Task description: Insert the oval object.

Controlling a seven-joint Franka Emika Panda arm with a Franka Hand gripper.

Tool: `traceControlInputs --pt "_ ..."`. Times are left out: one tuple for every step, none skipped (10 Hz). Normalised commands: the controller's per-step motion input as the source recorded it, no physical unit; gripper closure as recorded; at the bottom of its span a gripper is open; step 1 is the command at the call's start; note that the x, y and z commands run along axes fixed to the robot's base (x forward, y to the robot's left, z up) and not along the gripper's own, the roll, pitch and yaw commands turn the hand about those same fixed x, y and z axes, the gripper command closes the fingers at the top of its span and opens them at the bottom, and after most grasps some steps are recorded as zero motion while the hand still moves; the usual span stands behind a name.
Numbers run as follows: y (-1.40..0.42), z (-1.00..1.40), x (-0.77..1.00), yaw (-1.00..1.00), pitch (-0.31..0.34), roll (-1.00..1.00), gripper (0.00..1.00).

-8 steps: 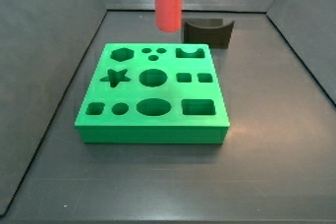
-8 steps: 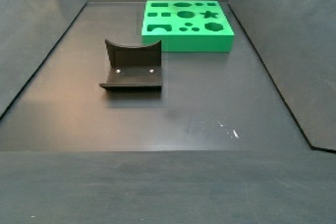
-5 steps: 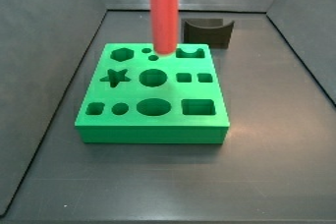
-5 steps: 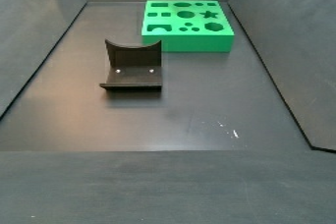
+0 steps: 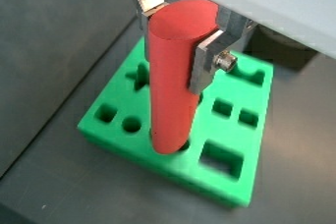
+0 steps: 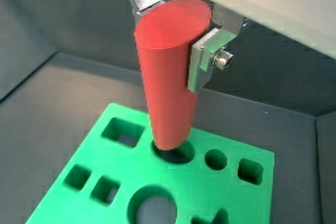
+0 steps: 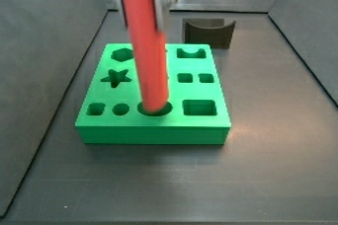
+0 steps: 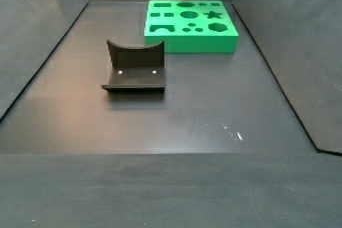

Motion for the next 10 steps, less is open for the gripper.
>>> traceControlInputs --pt "-0.17 -0.24 -0.05 -0.93 0.05 0.13 1.0" --pt "-0.03 -0.1 -0.13 -0.92 0.09 0.18 1.0" --pt "-0.05 0.0 -0.16 -0.84 0.111 0.28 1.0" --pt "-0.02 0.21 -0.13 -0.81 0.094 0.26 1.0" --pt "-0.01 0.26 -0.11 -0.81 0.084 0.26 1.0" --pt "-0.01 0.27 -0.13 -0.84 0.064 0.26 1.0" --pt "0.0 0.21 -0.13 -0.81 0.081 0.27 1.0" --pt "0.0 0.03 0.0 -0.75 0.029 0.32 1.0" --pt "0.0 0.0 0.15 -0.6 0.004 0.35 1.0" --pt "0.0 0.0 0.17 -0.6 0.007 0.35 1.0"
